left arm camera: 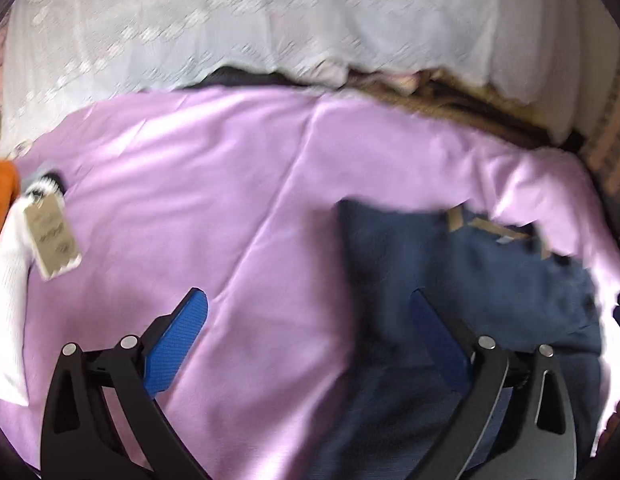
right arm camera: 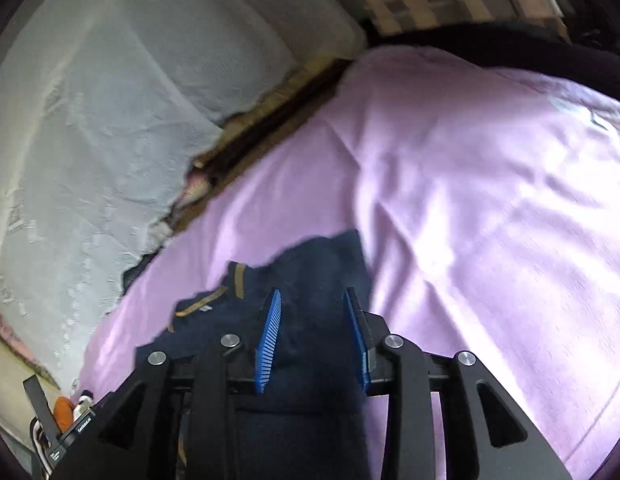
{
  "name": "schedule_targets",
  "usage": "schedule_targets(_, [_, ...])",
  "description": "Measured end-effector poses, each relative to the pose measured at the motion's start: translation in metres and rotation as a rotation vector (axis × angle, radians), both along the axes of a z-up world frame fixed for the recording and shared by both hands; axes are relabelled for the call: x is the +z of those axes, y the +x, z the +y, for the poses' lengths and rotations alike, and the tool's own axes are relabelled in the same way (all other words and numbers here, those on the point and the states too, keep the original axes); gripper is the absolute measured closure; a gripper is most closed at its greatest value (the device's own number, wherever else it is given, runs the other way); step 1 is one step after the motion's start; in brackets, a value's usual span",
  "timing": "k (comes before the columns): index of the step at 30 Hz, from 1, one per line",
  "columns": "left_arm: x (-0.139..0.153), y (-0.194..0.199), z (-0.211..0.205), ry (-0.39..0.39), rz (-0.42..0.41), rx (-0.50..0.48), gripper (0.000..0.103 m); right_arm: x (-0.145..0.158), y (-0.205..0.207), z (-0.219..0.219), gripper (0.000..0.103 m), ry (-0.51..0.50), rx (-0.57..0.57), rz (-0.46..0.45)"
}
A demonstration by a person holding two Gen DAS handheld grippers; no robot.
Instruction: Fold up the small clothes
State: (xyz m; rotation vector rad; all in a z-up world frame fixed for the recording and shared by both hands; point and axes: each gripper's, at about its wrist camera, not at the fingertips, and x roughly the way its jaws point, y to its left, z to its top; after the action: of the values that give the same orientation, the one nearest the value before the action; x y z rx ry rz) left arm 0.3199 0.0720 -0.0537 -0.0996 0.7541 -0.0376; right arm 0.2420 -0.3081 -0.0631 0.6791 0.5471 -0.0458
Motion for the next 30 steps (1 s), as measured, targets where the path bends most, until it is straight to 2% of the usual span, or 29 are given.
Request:
schedule_targets(2, [0.008,0.002,-0.016,-0.016,-0.003,-0.058,0.005,0.005,0.016,0.020,0.067,-0.003,0.089,-0.017])
schedule_targets(4, [0.013,0.008,-0.039,0.007,-0.008,-0.107,0.005,0.004,0.038,0.047,0.061,-0.002,0.178,-0.011])
schedule_targets(8, [0.002,0.032,-0.079,0.058,0.026,-0.175,0.005,-0.012,0.068,0.074,0.051,0.017,0.304,0.039])
schedule_targets(10, [-0.017,0.047,-0.090,0.096,0.089,-0.175,0.005,-0.026,0.076,0.071,0.050,0.037,0.302,0.092])
schedule_targets(11, [-0.028,0.054,-0.090,0.115,0.114,-0.158,0.004,-0.032,0.077,0.066,0.053,0.058,0.299,0.105])
schedule_targets(13, [-0.043,0.061,-0.081,0.067,0.145,-0.157,0.004,-0.037,0.078,0.054,0.059,0.121,0.295,0.098])
schedule_targets(14, [-0.040,0.062,-0.076,0.042,0.147,-0.158,0.004,-0.037,0.075,0.050,0.059,0.125,0.280,0.097])
schedule_targets(17, [-0.041,0.059,-0.072,0.057,0.135,-0.160,0.004,-0.037,0.067,0.043,0.060,0.109,0.241,0.084])
schedule_targets(21, [-0.037,0.045,-0.062,0.085,0.102,-0.112,0.004,-0.029,0.044,0.025,0.059,0.046,0.088,0.068])
schedule_targets(22, [-0.035,0.040,-0.055,0.069,0.095,-0.105,0.004,-0.027,0.037,0.022,0.057,0.034,0.059,0.066])
schedule_targets(23, [-0.032,0.037,-0.049,0.056,0.089,-0.099,0.004,-0.024,0.030,0.018,0.048,0.016,0.034,0.060])
schedule_targets(27, [-0.019,0.022,-0.041,0.049,0.042,-0.085,0.004,-0.004,0.014,0.036,0.047,-0.029,0.125,-0.029])
schedule_targets(30, [-0.021,0.017,-0.050,0.110,0.040,-0.105,0.004,-0.003,0.018,0.058,0.046,-0.079,0.212,-0.021])
